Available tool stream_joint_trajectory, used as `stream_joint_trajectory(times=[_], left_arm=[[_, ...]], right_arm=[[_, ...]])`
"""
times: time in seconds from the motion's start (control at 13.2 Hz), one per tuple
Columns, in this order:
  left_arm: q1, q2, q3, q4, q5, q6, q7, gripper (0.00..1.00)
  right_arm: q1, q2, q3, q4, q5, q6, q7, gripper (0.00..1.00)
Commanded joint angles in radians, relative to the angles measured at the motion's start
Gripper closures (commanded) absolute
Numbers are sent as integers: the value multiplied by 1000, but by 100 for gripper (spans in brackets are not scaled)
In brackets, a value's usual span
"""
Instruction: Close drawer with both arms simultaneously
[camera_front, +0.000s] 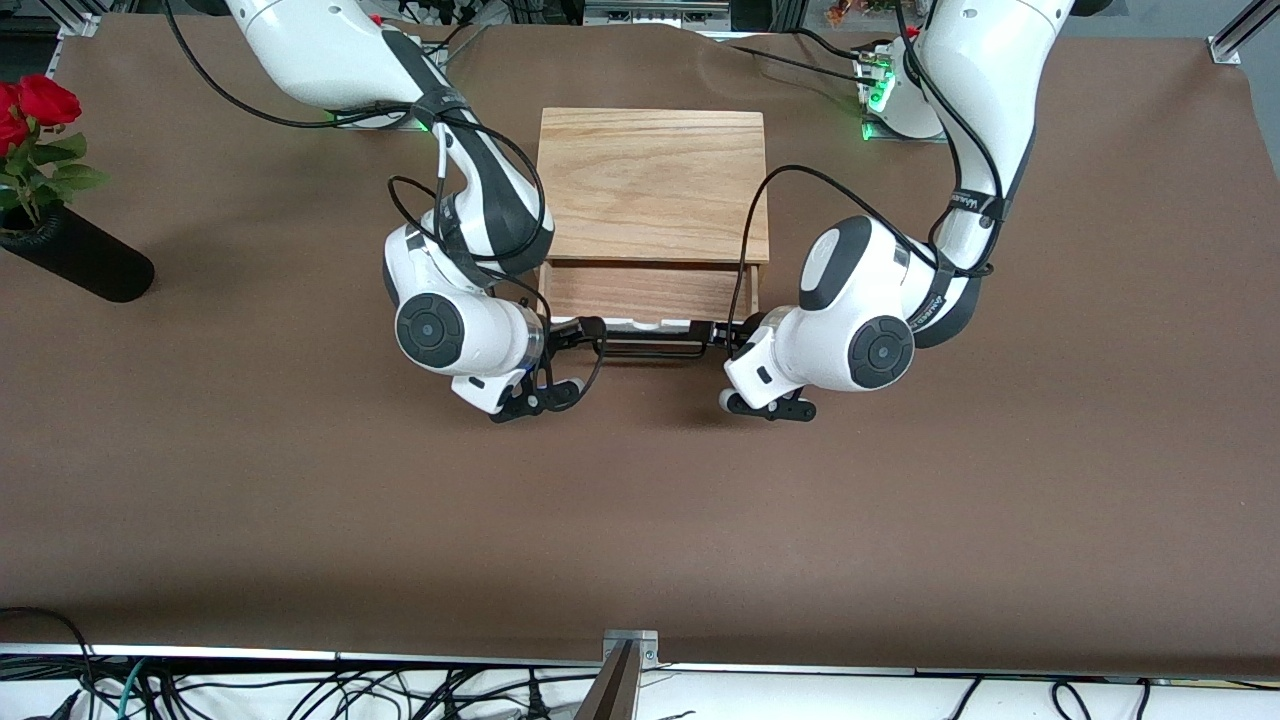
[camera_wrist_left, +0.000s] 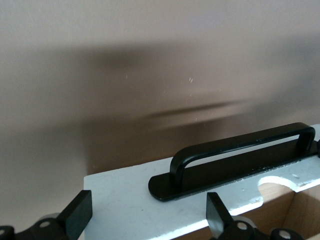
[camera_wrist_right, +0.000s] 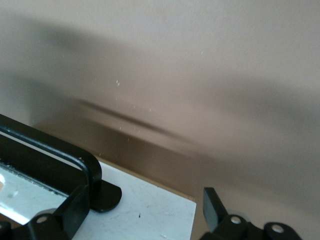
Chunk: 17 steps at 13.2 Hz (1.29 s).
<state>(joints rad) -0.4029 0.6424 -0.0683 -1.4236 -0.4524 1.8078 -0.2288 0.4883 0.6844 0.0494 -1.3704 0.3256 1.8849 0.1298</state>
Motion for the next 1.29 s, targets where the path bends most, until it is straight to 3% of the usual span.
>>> stream_joint_trajectory(times=[0.0, 0.61, 1.22], left_arm=[[2, -7, 1, -26, -12, -113, 2, 0], [1, -15, 1, -66, -3, -289, 0, 0], [4, -23, 2, -75, -3, -347, 0, 0]], right_arm=[[4, -14, 0, -13, 7, -72, 5, 0], [15, -16, 0, -12, 6, -265, 4, 0], [16, -11, 12, -13, 39, -345, 1, 0]])
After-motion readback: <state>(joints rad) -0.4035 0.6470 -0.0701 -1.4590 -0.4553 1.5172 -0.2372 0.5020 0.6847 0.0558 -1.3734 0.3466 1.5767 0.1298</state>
